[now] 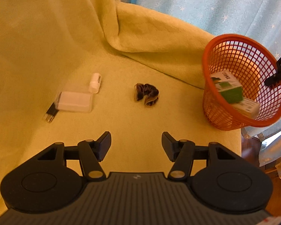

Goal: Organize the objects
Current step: 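Lift the wastebasket off the sofa seat with the right tool, then move the open left tool down to the brown scrunchie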

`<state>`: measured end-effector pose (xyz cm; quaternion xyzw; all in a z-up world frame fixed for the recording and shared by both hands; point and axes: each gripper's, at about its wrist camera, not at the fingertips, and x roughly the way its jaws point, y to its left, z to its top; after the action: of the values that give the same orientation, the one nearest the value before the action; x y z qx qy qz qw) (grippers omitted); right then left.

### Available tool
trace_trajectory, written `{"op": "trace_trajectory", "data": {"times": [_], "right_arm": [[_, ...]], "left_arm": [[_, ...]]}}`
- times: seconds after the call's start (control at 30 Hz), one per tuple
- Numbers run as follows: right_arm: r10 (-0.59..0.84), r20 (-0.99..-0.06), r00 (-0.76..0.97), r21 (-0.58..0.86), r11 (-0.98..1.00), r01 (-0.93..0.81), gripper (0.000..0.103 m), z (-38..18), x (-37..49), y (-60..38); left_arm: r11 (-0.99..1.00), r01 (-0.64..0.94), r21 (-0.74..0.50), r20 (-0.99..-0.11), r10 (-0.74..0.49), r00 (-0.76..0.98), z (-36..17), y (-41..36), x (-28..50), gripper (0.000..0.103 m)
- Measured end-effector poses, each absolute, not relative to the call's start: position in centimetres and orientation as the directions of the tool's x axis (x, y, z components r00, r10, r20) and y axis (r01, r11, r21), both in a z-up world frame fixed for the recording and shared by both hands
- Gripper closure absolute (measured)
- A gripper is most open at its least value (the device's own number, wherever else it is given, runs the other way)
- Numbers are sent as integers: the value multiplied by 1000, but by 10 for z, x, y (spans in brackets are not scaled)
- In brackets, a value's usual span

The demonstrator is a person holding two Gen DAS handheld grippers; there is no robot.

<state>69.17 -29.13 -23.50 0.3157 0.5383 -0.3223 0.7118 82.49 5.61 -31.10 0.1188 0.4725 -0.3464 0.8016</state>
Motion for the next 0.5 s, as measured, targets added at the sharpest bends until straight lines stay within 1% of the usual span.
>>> {"op": "trace_trajectory", "data": {"times": [0.1, 0.27, 0.5], "right_arm": [[-141, -967, 211, 98, 559, 823, 93, -237, 696, -291], [-147, -966, 213, 90, 578, 811, 91, -234, 712, -291], [-161, -965, 208, 72, 600, 797, 90, -235, 733, -298]], "left_arm": [[714, 688, -134, -837, -453, 308, -318, 45, 831, 48], [676, 729, -107, -840, -453, 297, -330, 23, 841, 48], [665, 741, -92, -854, -435, 284, -345, 3, 850, 48]]}}
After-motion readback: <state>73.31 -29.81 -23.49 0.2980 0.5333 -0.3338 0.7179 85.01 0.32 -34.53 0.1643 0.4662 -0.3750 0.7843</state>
